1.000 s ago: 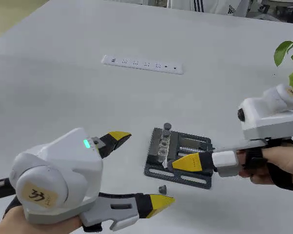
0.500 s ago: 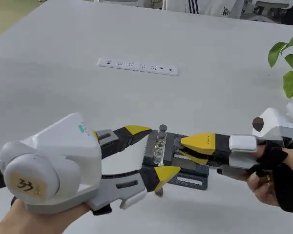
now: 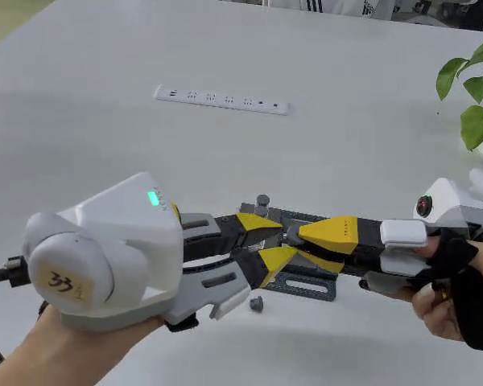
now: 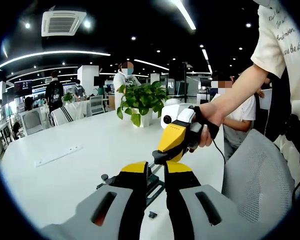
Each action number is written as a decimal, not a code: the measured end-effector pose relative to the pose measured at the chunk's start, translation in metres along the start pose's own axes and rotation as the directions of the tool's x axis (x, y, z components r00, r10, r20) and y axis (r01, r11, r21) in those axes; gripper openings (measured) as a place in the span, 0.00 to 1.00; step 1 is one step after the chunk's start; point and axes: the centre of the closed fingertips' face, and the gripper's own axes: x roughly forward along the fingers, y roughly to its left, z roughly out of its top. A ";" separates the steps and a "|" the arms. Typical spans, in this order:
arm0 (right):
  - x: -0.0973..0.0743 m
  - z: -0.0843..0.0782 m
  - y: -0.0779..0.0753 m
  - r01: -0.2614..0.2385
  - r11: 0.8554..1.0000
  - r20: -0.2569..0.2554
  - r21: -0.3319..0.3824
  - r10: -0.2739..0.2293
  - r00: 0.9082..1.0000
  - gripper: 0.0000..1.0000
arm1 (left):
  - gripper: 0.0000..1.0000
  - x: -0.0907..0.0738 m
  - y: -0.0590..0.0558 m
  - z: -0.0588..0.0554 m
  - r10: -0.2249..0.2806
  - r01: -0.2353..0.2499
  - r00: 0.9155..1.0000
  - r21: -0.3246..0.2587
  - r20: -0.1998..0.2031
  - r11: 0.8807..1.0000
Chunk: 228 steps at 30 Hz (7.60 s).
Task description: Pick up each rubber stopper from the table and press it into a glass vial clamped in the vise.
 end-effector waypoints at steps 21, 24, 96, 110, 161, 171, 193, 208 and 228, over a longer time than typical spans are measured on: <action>-0.003 -0.014 -0.002 -0.014 0.999 -0.068 0.035 0.017 0.998 0.04 | 0.04 -0.006 -0.016 -0.002 -0.078 0.078 0.997 -0.015 -0.004 0.997; -0.003 -0.017 -0.002 -0.013 0.999 -0.076 0.035 0.016 0.997 0.05 | 0.03 -0.006 -0.018 -0.003 -0.088 0.087 0.996 -0.019 -0.012 0.996; -0.013 -0.038 -0.059 -0.390 0.059 -0.254 -0.919 -0.845 0.470 0.09 | 0.03 0.001 -0.030 -0.067 -0.134 0.120 0.966 -0.074 -0.223 0.990; -0.013 -0.042 -0.058 -0.417 0.067 -0.267 -0.907 -0.855 0.444 0.07 | 0.03 0.002 -0.034 -0.066 -0.142 0.129 0.964 -0.073 -0.226 0.989; -0.019 -0.023 -0.068 -0.423 0.071 -0.255 -0.903 -0.881 0.398 0.06 | 0.99 -0.011 0.002 -0.108 0.020 -0.053 0.944 -0.092 -0.328 0.994; -0.013 -0.008 -0.077 -0.450 0.073 -0.255 -0.890 -0.898 0.360 0.06 | 0.99 -0.016 0.014 -0.112 0.054 -0.095 0.945 -0.112 -0.322 0.989; 0.012 0.067 -0.090 -0.521 -0.010 -0.169 -0.854 -0.941 0.294 0.05 | 0.99 -0.026 0.029 -0.119 0.101 -0.155 0.943 -0.151 -0.318 0.976; 0.021 0.080 -0.110 -0.601 -0.031 -0.152 -0.799 -0.956 0.251 0.05 | 0.98 -0.031 0.037 -0.126 0.115 -0.176 0.941 -0.170 -0.319 0.970; 0.024 0.078 -0.124 -0.638 -0.014 -0.154 -0.770 -0.966 0.208 0.05 | 0.99 -0.036 0.036 -0.135 0.118 -0.188 0.939 -0.192 -0.324 0.963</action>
